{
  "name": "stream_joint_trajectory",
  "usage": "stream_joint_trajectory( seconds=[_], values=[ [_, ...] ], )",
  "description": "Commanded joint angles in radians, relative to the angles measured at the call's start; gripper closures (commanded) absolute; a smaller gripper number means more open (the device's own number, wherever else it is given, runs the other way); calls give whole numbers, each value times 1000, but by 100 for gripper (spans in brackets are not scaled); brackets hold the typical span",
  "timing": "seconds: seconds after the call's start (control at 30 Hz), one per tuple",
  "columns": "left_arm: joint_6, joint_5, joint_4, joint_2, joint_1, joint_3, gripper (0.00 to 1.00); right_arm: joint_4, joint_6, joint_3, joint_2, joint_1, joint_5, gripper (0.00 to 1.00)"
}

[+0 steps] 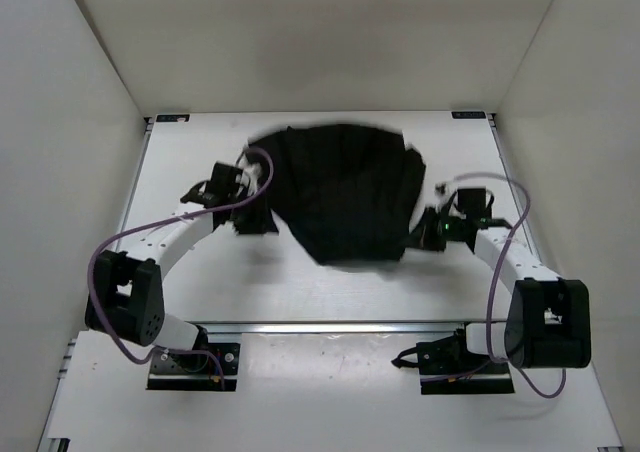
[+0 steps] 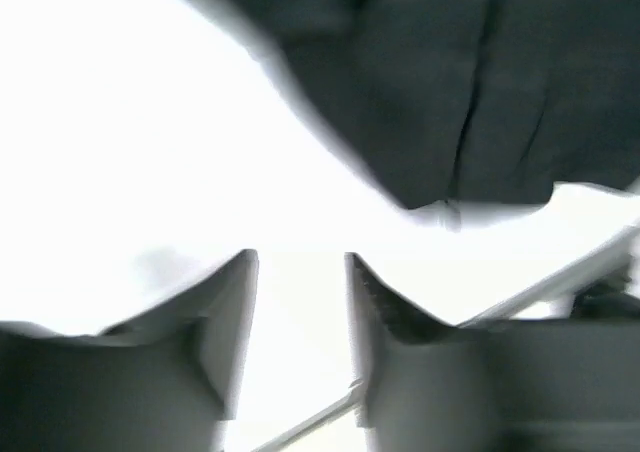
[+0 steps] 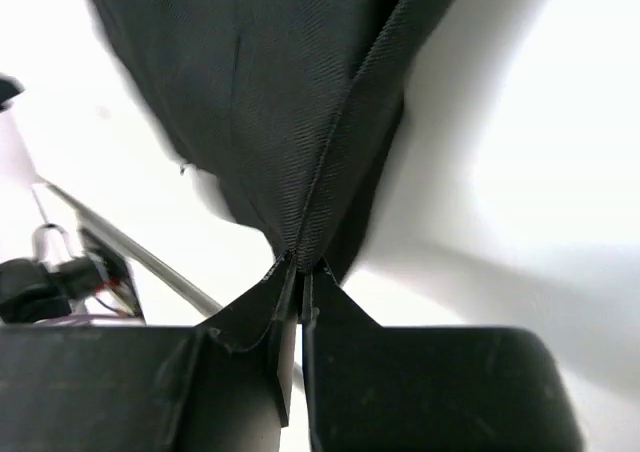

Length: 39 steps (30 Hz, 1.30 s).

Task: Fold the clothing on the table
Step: Flatten the skirt out

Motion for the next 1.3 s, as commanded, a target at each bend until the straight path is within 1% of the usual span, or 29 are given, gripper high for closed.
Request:
stream_joint_trajectory(
  seconds=[0.0,0.03,0.07,0.13,0.17,0.23,0.3,0.37,0.43,0.53,0.57,0.6,0.63,0.73,0.87,0.9,0.93,0.97,1.0,1.03,1.1,1.17,1.23,1.27],
  values=[
    [59,-142,-107,-121,34,-74,33,-14,22,-72,-112,-22,98,100],
    [41,-154,-104,-141,30,-97,20,-3,38,-75,-131,10,121,99],
    [30,-154,-94,-164,17,-111,13,14,52,-82,-144,25,122,100],
    [-25,-124,-50,-173,-1,-165,5,31,81,-79,-149,13,111,100],
    [-51,-110,-34,-175,-3,-176,3,40,95,-76,-140,4,90,99],
    [-100,-85,49,-164,-41,-245,3,36,100,-70,-132,15,88,100],
    [-169,-50,145,-150,-84,-300,3,20,100,-55,-109,61,98,100],
    [-261,-2,268,-135,-110,-372,9,9,103,-49,-100,94,100,100],
    [-295,-19,342,-103,-163,-406,10,23,135,-63,-99,118,94,100],
    [-344,-39,418,-42,-187,-423,13,49,155,-67,-91,177,83,100],
    [-372,-39,467,-34,-190,-440,16,52,151,-61,-77,188,82,100],
    [-401,-40,483,-22,-181,-450,17,45,141,-41,-62,202,82,100],
    [-416,-53,545,-9,-188,-460,19,27,131,-24,-47,208,83,100],
    [-449,-129,613,35,-213,-451,24,-4,121,40,-14,243,72,100],
    [-496,-223,715,103,-211,-455,37,6,117,66,-31,259,71,100],
    [-504,-234,747,110,-208,-458,48,3,117,68,-37,256,69,100],
    [-519,-241,756,123,-199,-457,62,5,117,62,-39,247,63,100],
    [-522,-252,771,152,-191,-449,71,6,109,57,-42,239,54,100],
    [-522,-255,778,161,-191,-437,94,0,106,56,-49,227,51,100],
    [-518,-255,775,178,-188,-411,100,2,95,59,-46,211,49,100],
    [-498,-243,730,202,-158,-347,100,-4,71,71,-20,179,30,100],
    [-459,-240,657,201,-132,-265,100,-23,28,150,1,136,30,100],
    [-388,-238,562,178,-89,-109,100,-49,-12,258,50,104,20,100],
    [-351,-219,516,180,-49,-13,100,-76,-36,349,87,83,22,100]
  ],
)
